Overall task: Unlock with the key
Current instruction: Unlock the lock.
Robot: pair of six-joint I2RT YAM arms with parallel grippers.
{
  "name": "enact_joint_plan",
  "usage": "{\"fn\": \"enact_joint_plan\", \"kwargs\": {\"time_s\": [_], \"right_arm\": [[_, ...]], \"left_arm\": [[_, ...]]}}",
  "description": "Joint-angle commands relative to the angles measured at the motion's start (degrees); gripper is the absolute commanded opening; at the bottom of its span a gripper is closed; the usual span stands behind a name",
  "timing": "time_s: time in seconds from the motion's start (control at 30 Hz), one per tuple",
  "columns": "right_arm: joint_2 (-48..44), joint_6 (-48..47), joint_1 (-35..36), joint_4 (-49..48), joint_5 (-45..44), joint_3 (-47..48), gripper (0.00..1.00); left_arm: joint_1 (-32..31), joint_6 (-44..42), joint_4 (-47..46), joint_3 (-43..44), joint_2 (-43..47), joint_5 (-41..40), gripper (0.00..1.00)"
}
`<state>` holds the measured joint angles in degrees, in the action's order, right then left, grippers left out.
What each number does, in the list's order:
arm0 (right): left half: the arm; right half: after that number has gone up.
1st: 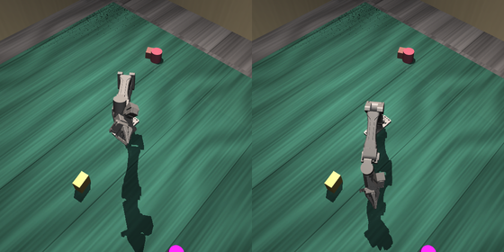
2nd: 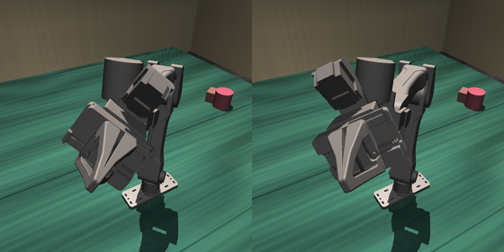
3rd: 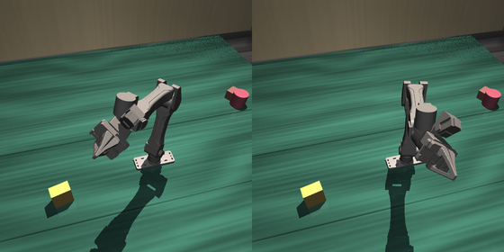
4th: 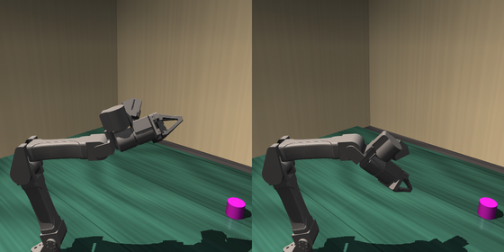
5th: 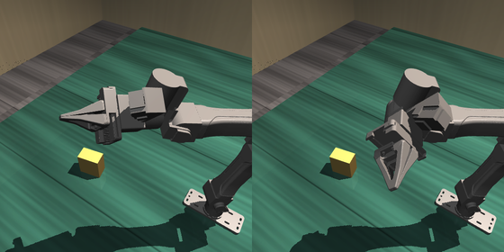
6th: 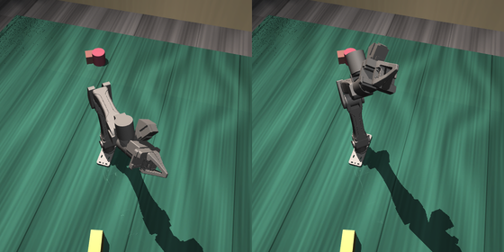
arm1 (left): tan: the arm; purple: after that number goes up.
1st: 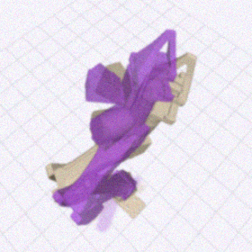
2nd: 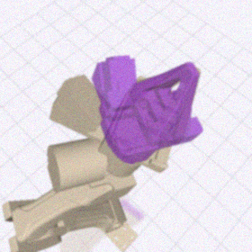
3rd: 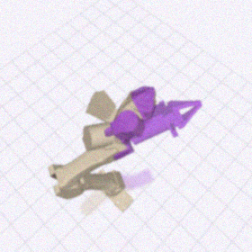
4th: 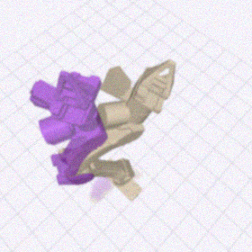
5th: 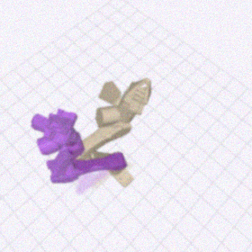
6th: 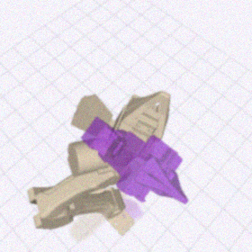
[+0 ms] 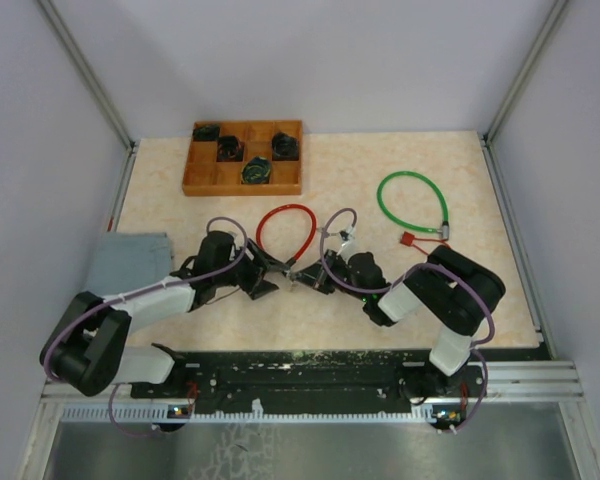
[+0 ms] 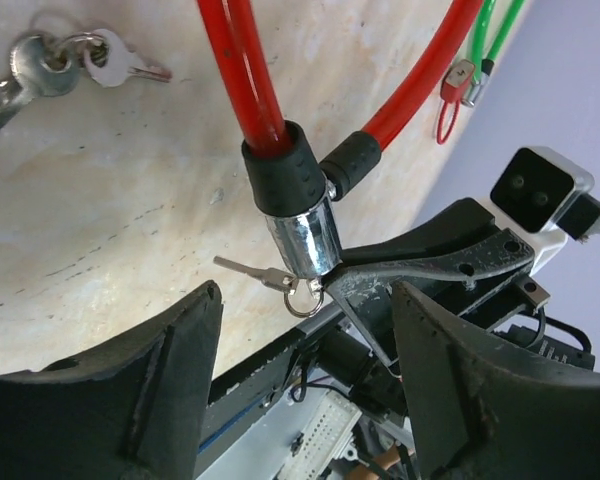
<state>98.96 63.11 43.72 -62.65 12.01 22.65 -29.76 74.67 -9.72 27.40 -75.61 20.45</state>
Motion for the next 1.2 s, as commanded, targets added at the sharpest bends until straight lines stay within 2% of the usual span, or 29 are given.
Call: {"fn": "enact_joint_plan", "kwargs": {"time_s": [0.0,0.2,0.5,0.8,1.07,1.17], "right_arm": [[-1.9,1.8,-0.2,-8.8,0.2,1.6,0.0],[-2.3,3.1,-0.2,-10.1,0.7,0.6,0.0],[-2.3,4.3,-0.1,-11.3,1.6,0.1,0.0],[-1.2,4.9,-0.2,-12.3,2.4,0.5,0.0],[0.0,5.6,-0.1,-12.4,2.8,1.3,0.0],[0.8,5.8,-0.2,-12.5,2.7,1.5,0.0]], "left_arm": [[1.0,-0.9,-6.3,-2.0,1.2,2.7,0.75],[5.1,-0.5,-14.8,-6.4,1.8,3.0,0.77],[5.3,-0.2,-20.8,-4.4,-3.1,3.8,0.74],[5.1,0.8,-28.8,-4.8,-8.3,6.0,0.57],[5.0,1.5,-35.0,-6.1,-11.3,6.7,0.5],[5.0,2.2,-38.3,-6.6,-12.4,7.4,0.42]]}}
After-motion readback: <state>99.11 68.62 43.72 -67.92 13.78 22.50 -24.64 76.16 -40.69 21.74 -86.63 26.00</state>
